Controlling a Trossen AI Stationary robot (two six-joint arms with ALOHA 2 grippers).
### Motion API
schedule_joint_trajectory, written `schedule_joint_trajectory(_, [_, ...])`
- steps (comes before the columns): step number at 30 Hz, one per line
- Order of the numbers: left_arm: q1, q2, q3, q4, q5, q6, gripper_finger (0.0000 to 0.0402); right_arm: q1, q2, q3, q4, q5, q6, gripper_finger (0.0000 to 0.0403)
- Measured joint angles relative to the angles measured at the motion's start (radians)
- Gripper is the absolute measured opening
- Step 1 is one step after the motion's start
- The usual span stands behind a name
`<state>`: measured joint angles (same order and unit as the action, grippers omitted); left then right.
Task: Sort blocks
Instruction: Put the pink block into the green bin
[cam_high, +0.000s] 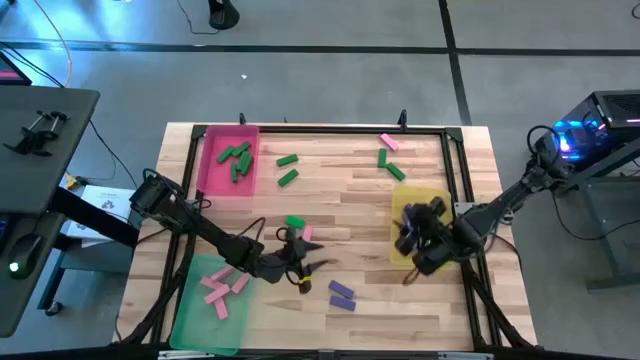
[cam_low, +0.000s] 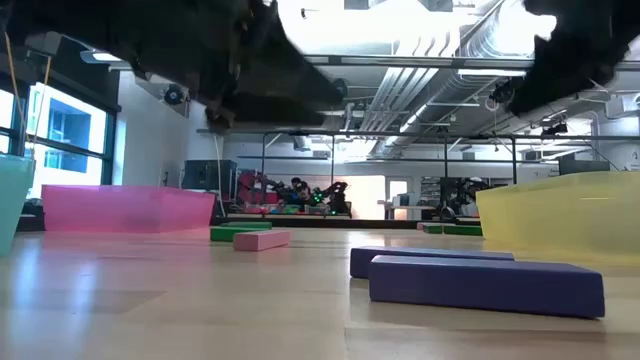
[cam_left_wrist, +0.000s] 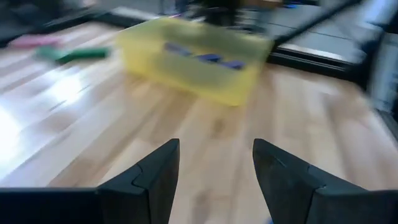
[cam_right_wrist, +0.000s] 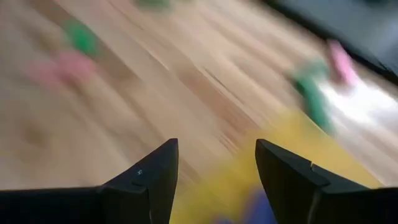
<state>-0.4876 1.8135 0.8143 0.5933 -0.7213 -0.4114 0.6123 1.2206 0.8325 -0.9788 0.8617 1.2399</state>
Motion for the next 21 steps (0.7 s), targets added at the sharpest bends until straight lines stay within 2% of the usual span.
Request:
schedule_joint_trajectory(2, [0.007,-0.021,0.000,-0.090,-0.029,-0.115,0.0192,0.046,0.001,-0.014,0.206,0.106,-0.118,0.0199])
schedule_joint_trajectory(4, [0.018,-0.050,0.012,-0.242,-0.023,-0.241,0.0188,0.082,0.008,-0.037,0.420,0.156,-0.266,0.0199])
schedule_joint_trajectory(9, [0.025,-0.092,0.055,-0.639,0.013,-0.513,0.0178,0.137,0.057,-0.091,0.836,0.150,-0.557,0.0199])
schedule_joint_trajectory(12, [0.024,-0.079,0.056,-0.675,0.039,-0.594,0.0177,0.152,0.095,-0.096,0.900,0.148,-0.600,0.0199])
schedule_joint_trajectory(15, [0.010,-0.052,0.055,-0.667,0.036,-0.593,0.0176,0.155,0.132,-0.096,0.904,0.148,-0.593,0.0199])
schedule_joint_trajectory(21, [0.002,0.021,0.055,-0.608,-0.032,-0.597,0.0176,0.149,0.182,-0.096,0.914,0.151,-0.587,0.0199])
